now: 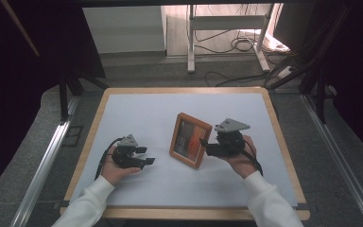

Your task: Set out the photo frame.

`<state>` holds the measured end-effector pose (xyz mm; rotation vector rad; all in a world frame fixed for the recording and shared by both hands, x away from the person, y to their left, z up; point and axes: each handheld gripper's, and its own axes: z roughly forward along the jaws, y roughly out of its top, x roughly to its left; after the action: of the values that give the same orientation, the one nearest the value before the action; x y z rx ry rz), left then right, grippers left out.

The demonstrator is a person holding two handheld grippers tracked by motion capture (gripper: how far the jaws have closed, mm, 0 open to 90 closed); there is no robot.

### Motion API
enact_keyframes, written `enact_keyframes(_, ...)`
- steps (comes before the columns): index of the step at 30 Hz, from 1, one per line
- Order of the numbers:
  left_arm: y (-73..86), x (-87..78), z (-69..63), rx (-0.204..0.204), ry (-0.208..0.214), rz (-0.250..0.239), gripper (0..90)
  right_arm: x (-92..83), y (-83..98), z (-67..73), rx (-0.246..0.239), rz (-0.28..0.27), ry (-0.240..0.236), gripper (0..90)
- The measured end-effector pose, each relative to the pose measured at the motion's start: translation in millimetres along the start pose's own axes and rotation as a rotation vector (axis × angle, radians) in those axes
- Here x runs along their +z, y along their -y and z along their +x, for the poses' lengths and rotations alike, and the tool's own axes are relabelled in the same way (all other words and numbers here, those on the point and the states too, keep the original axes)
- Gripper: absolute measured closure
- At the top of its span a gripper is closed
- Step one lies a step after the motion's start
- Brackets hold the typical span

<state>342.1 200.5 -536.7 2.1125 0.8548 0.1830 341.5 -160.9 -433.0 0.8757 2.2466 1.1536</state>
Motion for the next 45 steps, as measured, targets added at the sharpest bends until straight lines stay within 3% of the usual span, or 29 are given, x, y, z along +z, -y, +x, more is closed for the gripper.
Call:
enact_keyframes(3, -0.1, -0.3, -0.3, 0.002, -0.002, 0.001, 35.9, -7.3, 17.3, 6.4, 0.023, 0.018, -0.012, 29.9)
enact_keyframes(7, -0.4, -1.0, -1.4, 0.002, -0.002, -0.002, 35.9, -9.7, 43.2, 18.2, 0.028, 0.038, -0.067, 39.0)
enact_keyframes(10, -0.7, -1.3, -2.5, 0.004, -0.002, -0.003, 35.9, -8.9, 49.2, 20.0, 0.025, 0.037, -0.088, 44.7)
enact_keyframes(16, -0.9, -3.1, -3.9, -0.001, -0.002, -0.012, 35.9, 1.4, 58.2, 30.7, -0.001, 0.058, -0.156, 78.3)
enact_keyframes(20, -0.9, -3.8, -3.5, 0.001, -0.001, -0.015, 35.8, 17.5, 60.9, 44.7, -0.025, 0.087, -0.204, 89.4)
enact_keyframes(27, -0.9, -5.2, -3.9, -0.003, 0.0, -0.02, 35.9, 43.1, 61.3, 60.2, -0.075, 0.141, -0.216, 90.0)
enact_keyframes(32, -0.7, -5.1, -2.9, -0.005, 0.002, -0.019, 35.9, 48.7, 64.2, 57.4, -0.076, 0.158, -0.183, 90.0)
enact_keyframes(34, -0.7, -4.4, -2.9, -0.007, 0.003, -0.017, 35.9, 50.0, 66.8, 53.7, -0.055, 0.158, -0.198, 90.0)
enact_keyframes(37, -0.7, -3.2, -2.9, -0.002, 0.002, -0.012, 35.9, 51.0, 68.8, 54.4, -0.07, 0.17, -0.19, 90.0)
enact_keyframes(45, -0.6, -2.7, -2.8, -0.004, 0.001, -0.009, 35.8, 49.8, 72.0, 45.8, -0.049, 0.17, -0.193, 90.0)
